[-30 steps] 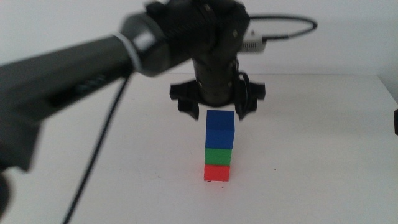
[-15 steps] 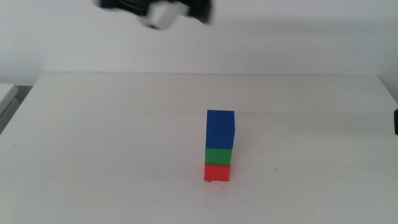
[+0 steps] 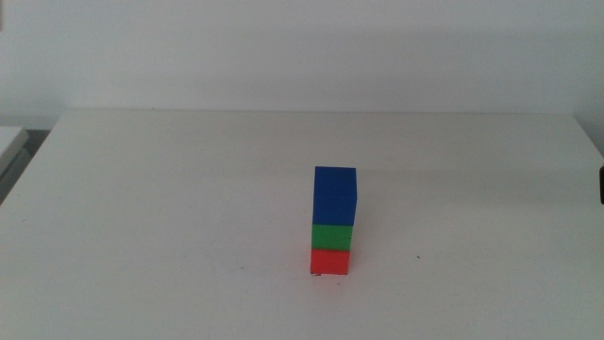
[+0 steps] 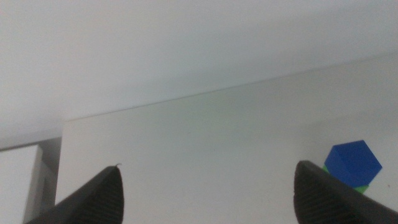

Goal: Stack red cubes first, then green, then blue cubes in a specific spot.

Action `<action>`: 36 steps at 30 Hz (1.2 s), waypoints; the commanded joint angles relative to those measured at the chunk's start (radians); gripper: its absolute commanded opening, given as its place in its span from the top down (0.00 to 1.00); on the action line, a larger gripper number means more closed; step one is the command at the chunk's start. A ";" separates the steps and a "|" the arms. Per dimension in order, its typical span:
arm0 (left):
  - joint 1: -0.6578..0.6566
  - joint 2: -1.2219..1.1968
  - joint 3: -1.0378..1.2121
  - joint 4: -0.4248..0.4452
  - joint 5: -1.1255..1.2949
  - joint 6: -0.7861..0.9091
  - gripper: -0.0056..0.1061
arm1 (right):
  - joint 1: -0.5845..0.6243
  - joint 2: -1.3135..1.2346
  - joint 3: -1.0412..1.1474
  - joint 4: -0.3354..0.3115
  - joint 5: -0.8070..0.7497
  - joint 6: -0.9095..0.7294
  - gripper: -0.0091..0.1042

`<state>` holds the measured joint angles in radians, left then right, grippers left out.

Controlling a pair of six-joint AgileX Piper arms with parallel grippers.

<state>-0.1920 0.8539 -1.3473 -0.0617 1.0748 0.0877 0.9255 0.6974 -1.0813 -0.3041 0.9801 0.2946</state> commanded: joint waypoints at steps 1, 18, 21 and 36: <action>0.078 -0.054 0.057 -0.082 -0.055 0.038 0.11 | 0.001 -0.009 0.004 -0.004 -0.008 -0.002 0.23; 0.192 -0.136 0.070 -0.209 -0.055 0.090 0.11 | 0.001 -0.013 0.004 -0.004 -0.008 -0.002 0.23; 0.192 -0.162 0.131 -0.236 -0.089 0.090 0.11 | 0.001 -0.013 0.009 -0.037 -0.008 -0.002 0.23; 0.192 -0.661 0.838 -0.249 -0.461 0.090 0.11 | -0.146 -0.177 0.484 0.007 -0.364 -0.002 0.23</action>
<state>0.0000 0.2369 -0.5545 -0.3087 0.6323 0.1800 0.8148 0.5351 -0.6262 -0.3222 0.6646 0.2946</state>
